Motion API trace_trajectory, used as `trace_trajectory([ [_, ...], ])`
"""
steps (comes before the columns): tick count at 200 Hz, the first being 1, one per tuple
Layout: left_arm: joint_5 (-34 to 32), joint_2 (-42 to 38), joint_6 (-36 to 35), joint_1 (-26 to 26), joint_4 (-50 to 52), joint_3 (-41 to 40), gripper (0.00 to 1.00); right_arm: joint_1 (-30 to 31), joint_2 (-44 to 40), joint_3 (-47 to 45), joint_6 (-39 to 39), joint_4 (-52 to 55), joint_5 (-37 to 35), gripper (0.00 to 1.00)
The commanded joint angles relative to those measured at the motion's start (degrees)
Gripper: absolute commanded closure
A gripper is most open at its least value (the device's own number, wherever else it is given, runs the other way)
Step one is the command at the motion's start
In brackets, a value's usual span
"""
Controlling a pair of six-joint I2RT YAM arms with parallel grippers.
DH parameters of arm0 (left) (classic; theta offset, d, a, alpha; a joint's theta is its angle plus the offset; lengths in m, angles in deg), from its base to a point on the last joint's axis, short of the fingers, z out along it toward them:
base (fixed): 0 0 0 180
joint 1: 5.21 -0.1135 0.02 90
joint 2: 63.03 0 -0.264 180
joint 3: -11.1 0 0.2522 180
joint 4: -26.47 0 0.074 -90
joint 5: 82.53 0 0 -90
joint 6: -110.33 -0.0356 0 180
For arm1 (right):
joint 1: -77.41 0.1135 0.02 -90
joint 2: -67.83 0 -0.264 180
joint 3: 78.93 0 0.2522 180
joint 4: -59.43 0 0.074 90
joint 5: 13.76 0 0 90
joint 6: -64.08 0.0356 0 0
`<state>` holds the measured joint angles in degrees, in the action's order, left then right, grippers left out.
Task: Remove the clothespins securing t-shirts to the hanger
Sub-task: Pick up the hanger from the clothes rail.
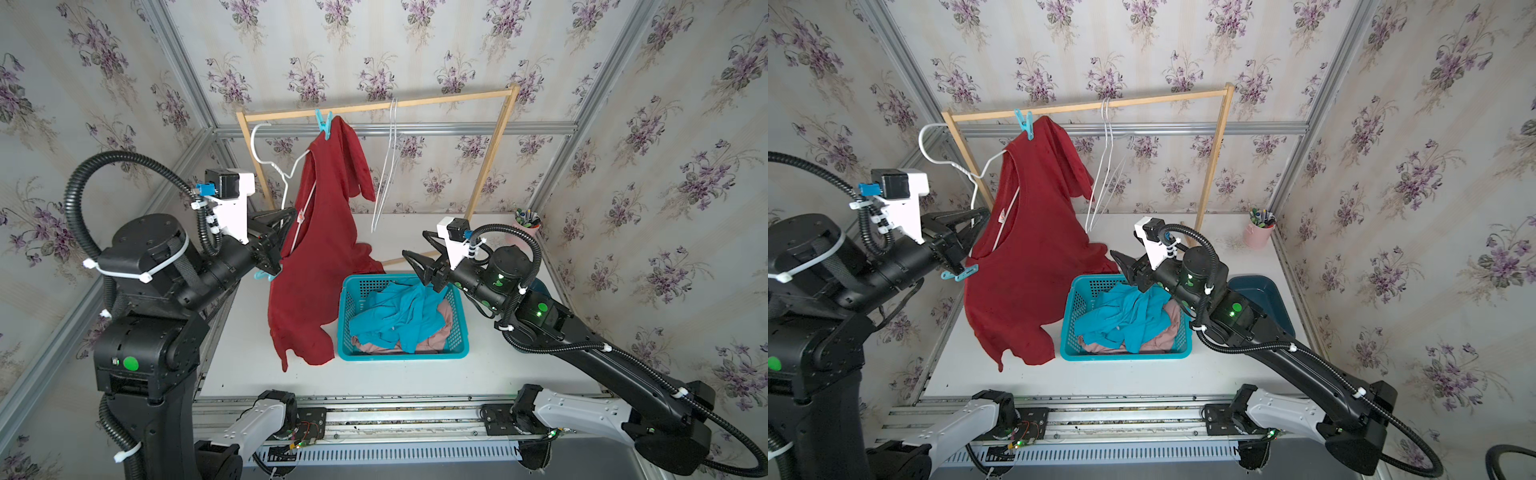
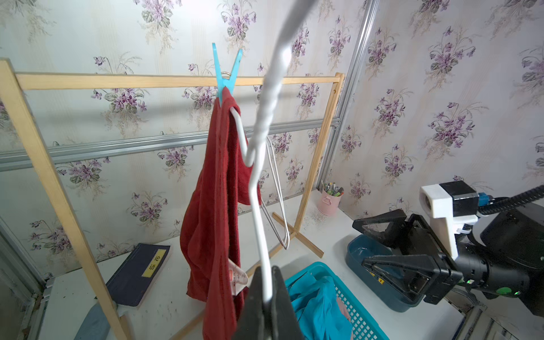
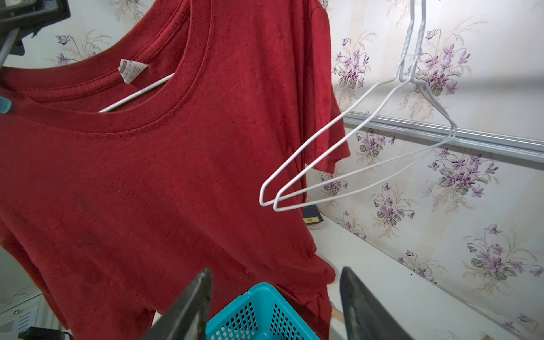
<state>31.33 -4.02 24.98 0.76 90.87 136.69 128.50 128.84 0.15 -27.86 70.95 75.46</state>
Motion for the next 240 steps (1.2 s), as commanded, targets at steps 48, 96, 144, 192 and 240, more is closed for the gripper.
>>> trace_trajectory([
  [48,5.5,1.4,3.8,0.0,-4.4,11.8,1.00,-0.3,-2.8,1.1,-3.6,1.8,0.3,0.34],
  [96,18.5,3.7,12.0,0.0,-13.1,14.7,1.00,-0.4,-6.2,-0.3,-2.9,3.6,-1.4,0.34],
  [144,25.9,4.9,18.4,0.1,-22.4,13.2,1.00,-0.3,-9.2,-0.3,-3.3,6.3,-3.5,0.34],
  [192,30.8,7.6,22.4,1.2,-30.4,13.3,1.00,-0.4,-11.1,-1.0,-4.6,7.5,-5.3,0.33],
  [240,32.0,11.8,24.3,3.0,-33.5,17.6,1.00,-0.4,-12.2,-1.1,-5.9,8.9,-6.4,0.33],
])
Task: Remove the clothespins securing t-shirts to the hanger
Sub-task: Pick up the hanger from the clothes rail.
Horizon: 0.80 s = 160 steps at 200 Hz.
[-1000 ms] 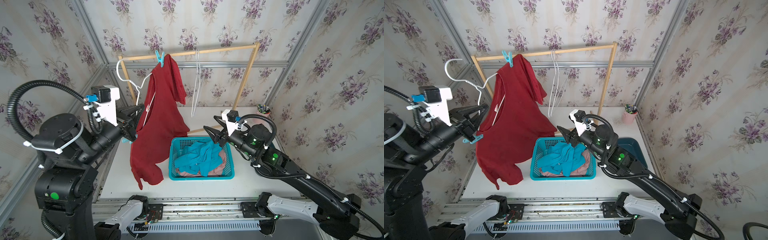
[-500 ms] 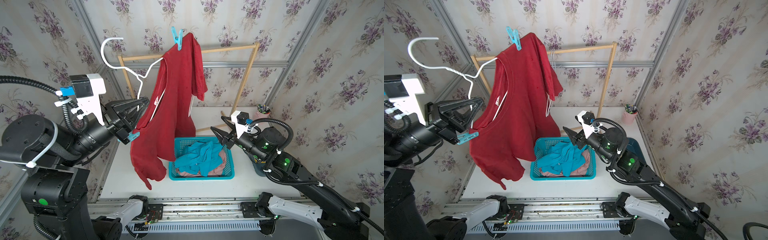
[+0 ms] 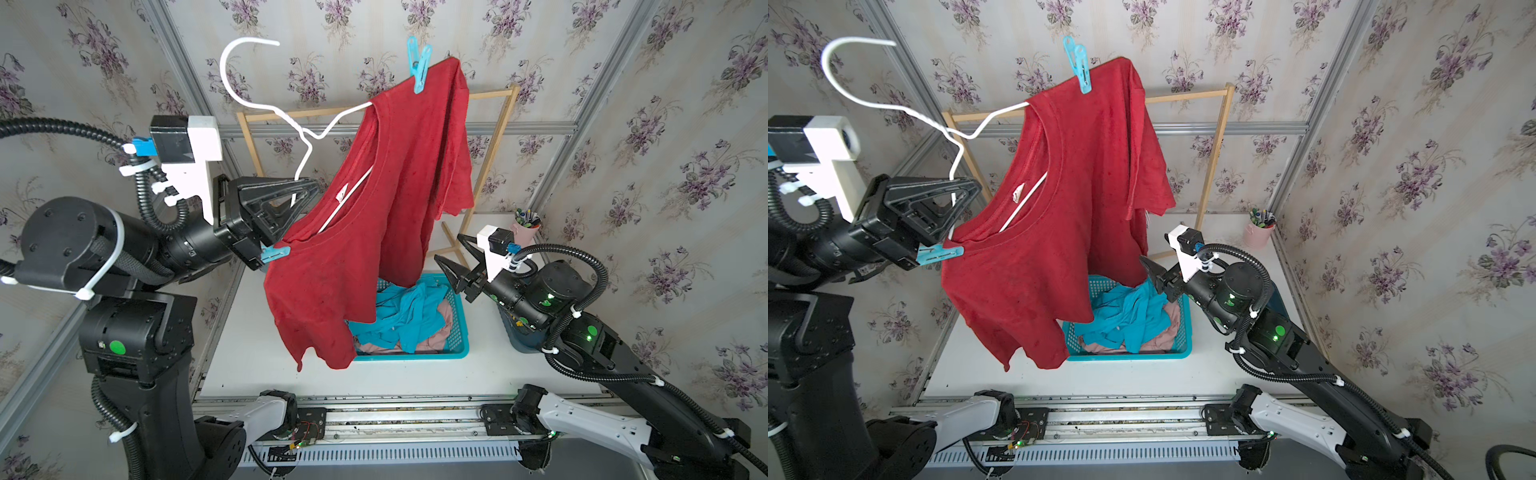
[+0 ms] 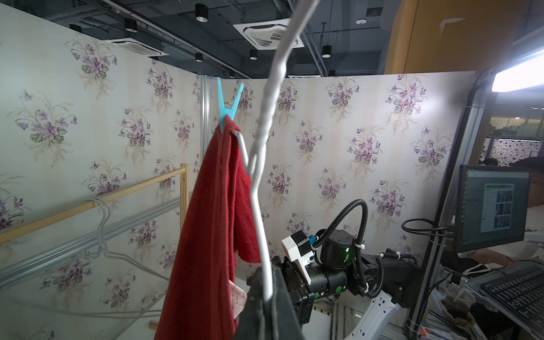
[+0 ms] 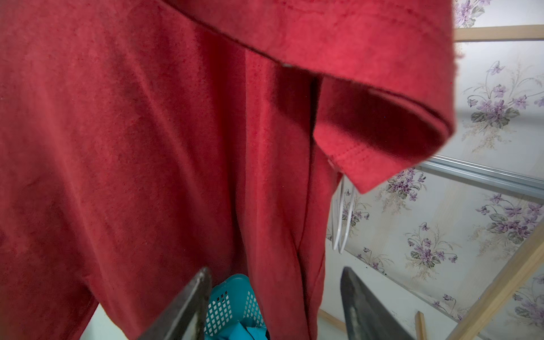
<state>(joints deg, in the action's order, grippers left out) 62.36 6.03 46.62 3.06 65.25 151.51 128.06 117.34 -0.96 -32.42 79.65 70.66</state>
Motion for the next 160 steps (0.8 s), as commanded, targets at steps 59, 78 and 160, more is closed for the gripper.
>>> trace_trajectory([
  [59,0.1,7.5,7.8,2.4,-14.1,11.2,1.00,0.0,-3.6,-0.8,-3.2,-0.1,-2.5,0.33],
  [78,-0.3,7.8,7.7,2.4,-14.2,12.0,1.00,0.0,-4.2,-0.9,-3.4,0.5,-3.0,0.33],
  [160,1.3,7.8,2.8,2.4,-9.9,6.6,1.00,0.1,-4.0,-1.4,-3.7,1.4,-2.2,0.32],
])
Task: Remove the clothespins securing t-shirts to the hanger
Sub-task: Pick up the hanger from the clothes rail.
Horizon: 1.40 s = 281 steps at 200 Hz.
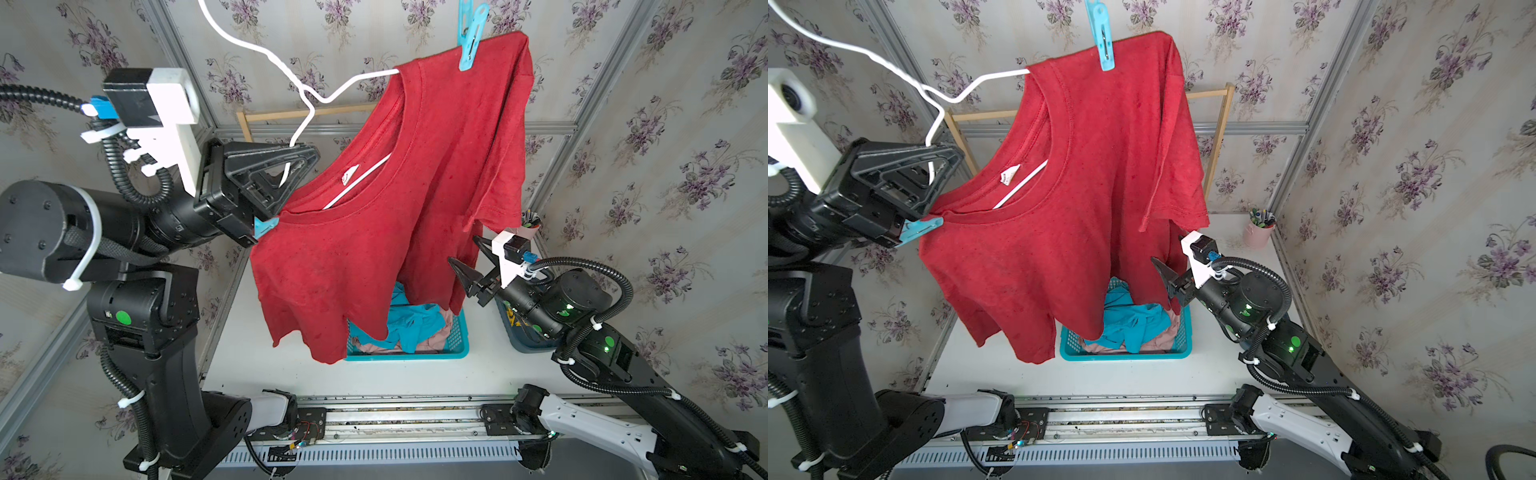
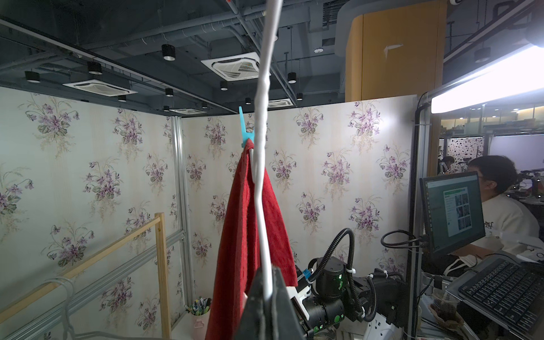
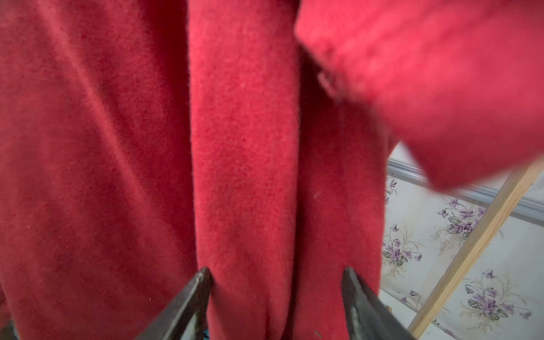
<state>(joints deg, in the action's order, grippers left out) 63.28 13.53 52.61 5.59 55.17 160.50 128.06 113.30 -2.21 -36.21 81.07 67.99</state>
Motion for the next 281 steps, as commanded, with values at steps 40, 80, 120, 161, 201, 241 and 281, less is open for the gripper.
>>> trace_trajectory([
  [40,3.1,-1.2,-9.6,-0.2,1.9,-13.4,1.00,0.1,-1.1,-0.9,0.2,1.4,1.5,0.32],
  [80,5.5,-1.9,-14.1,-0.2,2.1,-21.4,1.00,0.1,-2.3,-2.0,0.1,5.5,3.3,0.32],
  [120,7.2,-2.5,-16.8,-0.1,2.1,-28.3,1.00,0.1,-1.8,-3.0,2.7,6.9,2.8,0.32],
  [161,8.5,-2.4,-20.0,1.2,2.1,-33.2,1.00,0.1,-1.3,-2.9,2.5,6.4,-0.3,0.31],
  [201,11.7,-2.1,-22.2,3.9,2.2,-36.6,1.00,-0.6,1.2,1.4,-0.1,10.7,-8.2,0.30],
  [241,15.7,-1.8,-26.0,6.4,2.4,-41.1,1.00,-11.9,4.1,9.0,3.3,15.0,0.3,0.30],
  [281,16.3,-2.2,-29.9,7.2,4.2,-47.3,1.00,-23.0,9.4,17.8,4.0,21.9,15.2,0.31],
])
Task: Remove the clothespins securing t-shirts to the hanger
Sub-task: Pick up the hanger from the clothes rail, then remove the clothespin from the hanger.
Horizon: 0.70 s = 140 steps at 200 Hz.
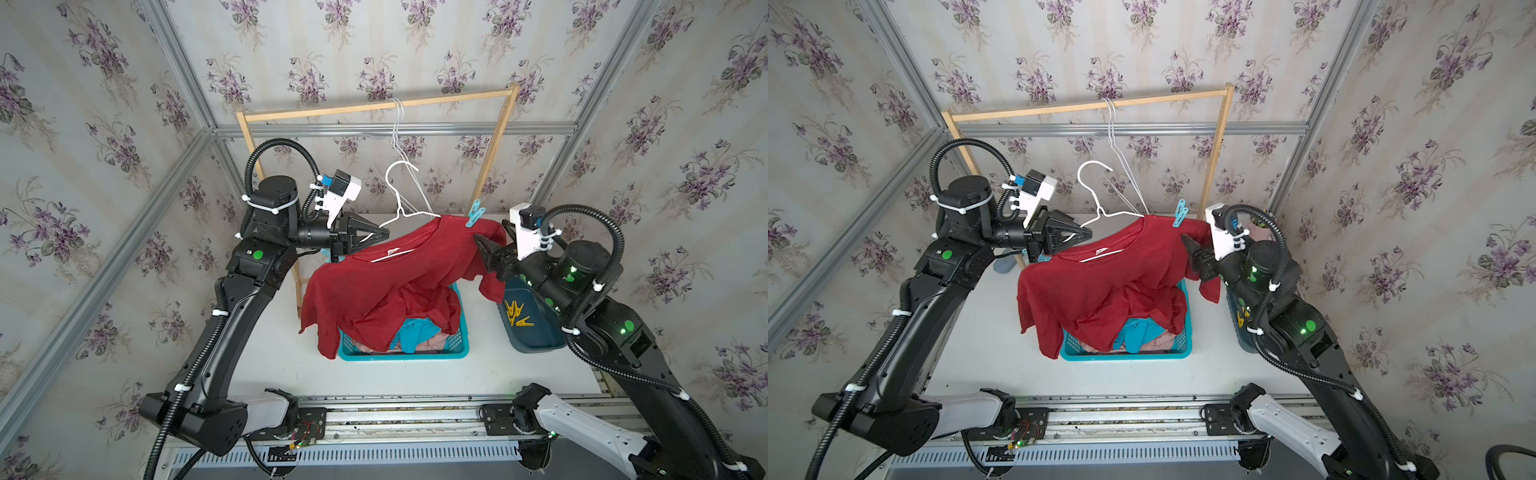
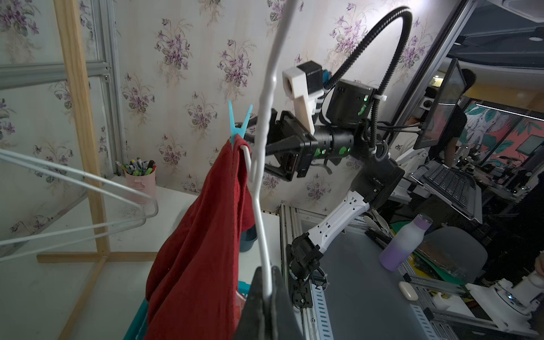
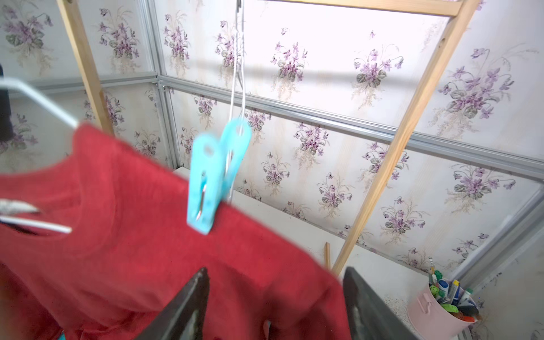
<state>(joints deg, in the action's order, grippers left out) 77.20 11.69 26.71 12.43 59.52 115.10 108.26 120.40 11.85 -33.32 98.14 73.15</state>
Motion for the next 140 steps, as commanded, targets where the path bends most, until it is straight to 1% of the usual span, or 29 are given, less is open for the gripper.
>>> trace_trajectory([
  [1,2.5,-0.4,-4.1,0.3,0.0,-1.9,1.00,-3.3,2.4,3.9,1.1,5.0,10.1,0.31],
  [19,3.0,-0.7,-4.6,0.4,0.7,-3.0,1.00,-4.0,3.2,5.5,-0.9,6.2,15.5,0.29],
  [44,3.8,-1.4,-5.4,0.4,1.6,-3.9,1.00,-4.0,5.1,7.1,-6.2,9.6,29.8,0.28],
  [62,4.2,-2.2,-6.8,0.5,2.1,-5.5,1.00,-4.0,5.7,6.6,-6.6,10.9,35.9,0.27],
  [88,4.7,-2.4,-11.7,1.0,3.1,-7.9,1.00,-4.0,4.5,4.3,-5.4,11.2,40.3,0.27],
  [113,3.9,-1.5,-16.1,1.6,5.3,-9.0,1.00,-4.0,4.3,3.9,-5.5,12.4,40.4,0.26],
  [123,2.7,-1.2,-18.5,1.7,7.4,-8.9,1.00,-4.0,4.2,4.3,-6.1,13.2,40.7,0.27],
  [140,0.0,-0.4,-25.1,1.7,13.8,-7.9,1.00,-4.3,4.9,5.1,-5.6,14.3,41.3,0.27],
])
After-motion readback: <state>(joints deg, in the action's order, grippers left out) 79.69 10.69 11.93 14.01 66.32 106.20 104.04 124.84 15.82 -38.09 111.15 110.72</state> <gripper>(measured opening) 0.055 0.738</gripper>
